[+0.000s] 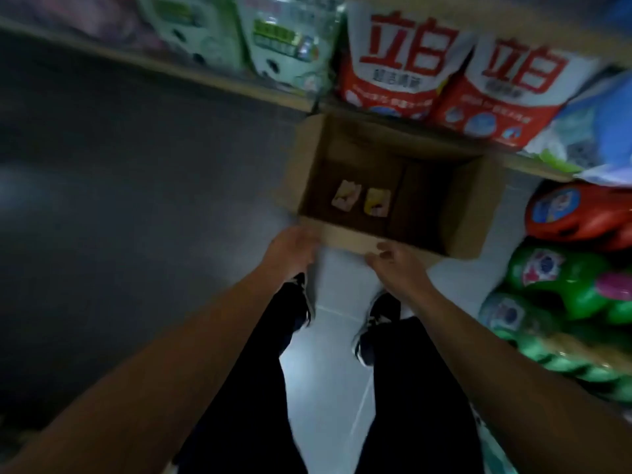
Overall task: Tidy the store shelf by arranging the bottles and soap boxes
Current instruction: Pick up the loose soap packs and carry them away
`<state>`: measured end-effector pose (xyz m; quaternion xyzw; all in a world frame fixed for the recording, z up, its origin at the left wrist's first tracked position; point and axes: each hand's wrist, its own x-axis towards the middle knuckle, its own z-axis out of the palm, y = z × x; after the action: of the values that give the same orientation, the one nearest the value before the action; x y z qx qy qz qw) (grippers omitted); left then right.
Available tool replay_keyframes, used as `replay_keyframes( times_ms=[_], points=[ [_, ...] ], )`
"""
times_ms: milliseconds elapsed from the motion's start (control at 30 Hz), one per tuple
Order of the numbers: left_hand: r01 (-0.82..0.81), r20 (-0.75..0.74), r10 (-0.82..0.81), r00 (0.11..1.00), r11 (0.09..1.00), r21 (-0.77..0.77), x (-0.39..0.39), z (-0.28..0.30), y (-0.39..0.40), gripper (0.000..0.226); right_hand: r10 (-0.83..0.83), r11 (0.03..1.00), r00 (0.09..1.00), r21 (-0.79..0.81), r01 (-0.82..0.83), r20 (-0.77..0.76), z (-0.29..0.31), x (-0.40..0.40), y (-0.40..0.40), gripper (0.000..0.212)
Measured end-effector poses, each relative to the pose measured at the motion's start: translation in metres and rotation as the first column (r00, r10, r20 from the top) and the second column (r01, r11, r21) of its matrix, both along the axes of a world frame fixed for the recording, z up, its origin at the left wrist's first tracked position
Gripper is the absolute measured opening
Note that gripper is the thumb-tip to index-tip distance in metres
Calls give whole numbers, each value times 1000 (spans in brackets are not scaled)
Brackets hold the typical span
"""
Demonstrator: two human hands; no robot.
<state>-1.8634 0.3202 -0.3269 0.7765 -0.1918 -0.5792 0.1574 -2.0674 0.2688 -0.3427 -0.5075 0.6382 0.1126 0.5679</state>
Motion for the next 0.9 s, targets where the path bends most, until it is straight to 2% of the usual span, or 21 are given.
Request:
replay_keyframes(
  times_ms=[33, 100, 167, 233, 300, 433, 600, 700, 833, 900],
  points=[
    [-65, -21, 65, 998, 998, 12, 1, 38, 25, 11, 22, 1000, 1000, 5, -22, 13, 38, 4, 17, 50],
    [-284, -166, 297, 941, 954, 94, 7, 105, 70, 10, 94, 995, 995, 19, -95, 36, 106, 17, 50, 47],
    [-379, -253, 407, 878, 913, 152, 17, 156, 112, 18, 186, 981, 982, 53, -188, 44, 160, 35, 78, 46],
    [-458, -237, 483, 843, 876, 155, 31, 192, 152, 11, 281, 956, 958, 74, -284, 51, 198, 61, 103, 47],
    [-525, -181, 538, 824, 843, 114, 51, 217, 187, 19, 379, 920, 924, 81, -382, 48, 225, 98, 120, 47],
    [-637, -150, 638, 755, 768, 62, 117, 244, 248, 19, 545, 835, 838, 76, -545, 32, 258, 189, 146, 48],
    [-725, -97, 720, 687, 689, -13, 228, 262, 307, 11, 669, 743, 743, 6, -669, 0, 286, 321, 167, 48],
    [-805, -97, 800, 592, 592, -32, 299, 274, 333, 12, 714, 700, 700, -19, -714, -2, 295, 394, 176, 46],
    [-909, -110, 903, 416, 414, -45, 394, 284, 350, 15, 736, 677, 677, -48, -735, 17, 298, 498, 178, 46],
    [-932, -95, 927, 362, 360, -41, 440, 281, 350, 18, 753, 658, 656, -48, -751, 46, 293, 557, 175, 47]
  ],
)
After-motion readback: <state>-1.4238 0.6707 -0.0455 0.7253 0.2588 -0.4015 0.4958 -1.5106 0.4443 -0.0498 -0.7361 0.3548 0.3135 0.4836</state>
